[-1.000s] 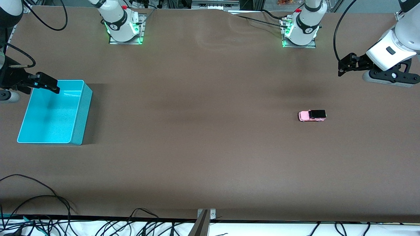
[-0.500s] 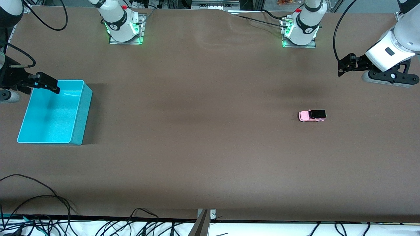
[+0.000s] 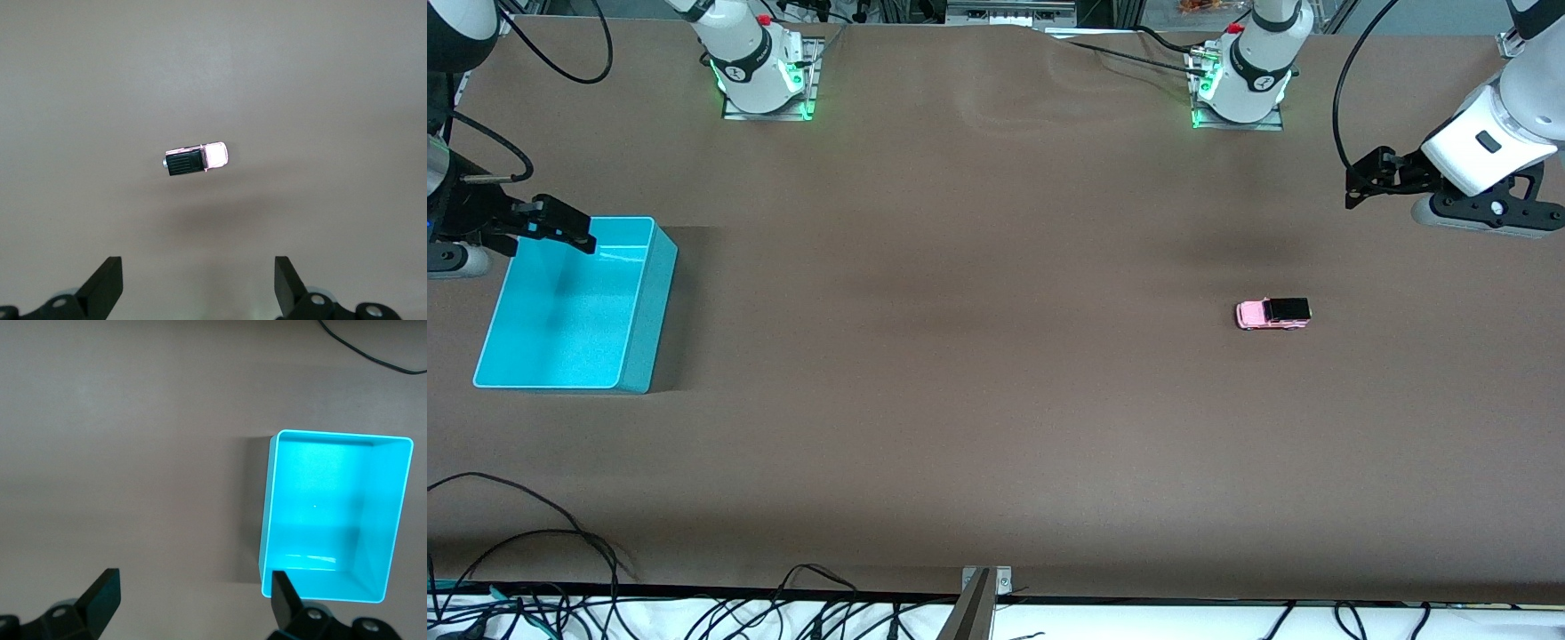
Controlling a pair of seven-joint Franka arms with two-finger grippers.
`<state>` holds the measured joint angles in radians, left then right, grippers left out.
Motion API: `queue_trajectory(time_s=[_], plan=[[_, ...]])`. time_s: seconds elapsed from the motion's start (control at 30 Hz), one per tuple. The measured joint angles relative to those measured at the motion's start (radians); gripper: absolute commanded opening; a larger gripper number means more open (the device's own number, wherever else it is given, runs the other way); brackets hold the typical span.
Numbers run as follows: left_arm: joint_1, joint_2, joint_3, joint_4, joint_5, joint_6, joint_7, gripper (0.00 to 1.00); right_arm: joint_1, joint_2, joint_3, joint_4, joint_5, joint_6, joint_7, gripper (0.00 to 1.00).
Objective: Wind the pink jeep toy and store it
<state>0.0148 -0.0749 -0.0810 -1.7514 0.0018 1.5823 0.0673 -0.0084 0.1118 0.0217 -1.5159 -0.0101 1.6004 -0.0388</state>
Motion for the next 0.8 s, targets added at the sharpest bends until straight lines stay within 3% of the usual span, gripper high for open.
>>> queue_trajectory(time_s=[0.8], plan=[[-0.003,0.003,-0.003,-0.021,0.0,0.019,0.085,1.0,-0.001,0.0,-0.001,0.0,0.0,0.0,0.0,1.0]])
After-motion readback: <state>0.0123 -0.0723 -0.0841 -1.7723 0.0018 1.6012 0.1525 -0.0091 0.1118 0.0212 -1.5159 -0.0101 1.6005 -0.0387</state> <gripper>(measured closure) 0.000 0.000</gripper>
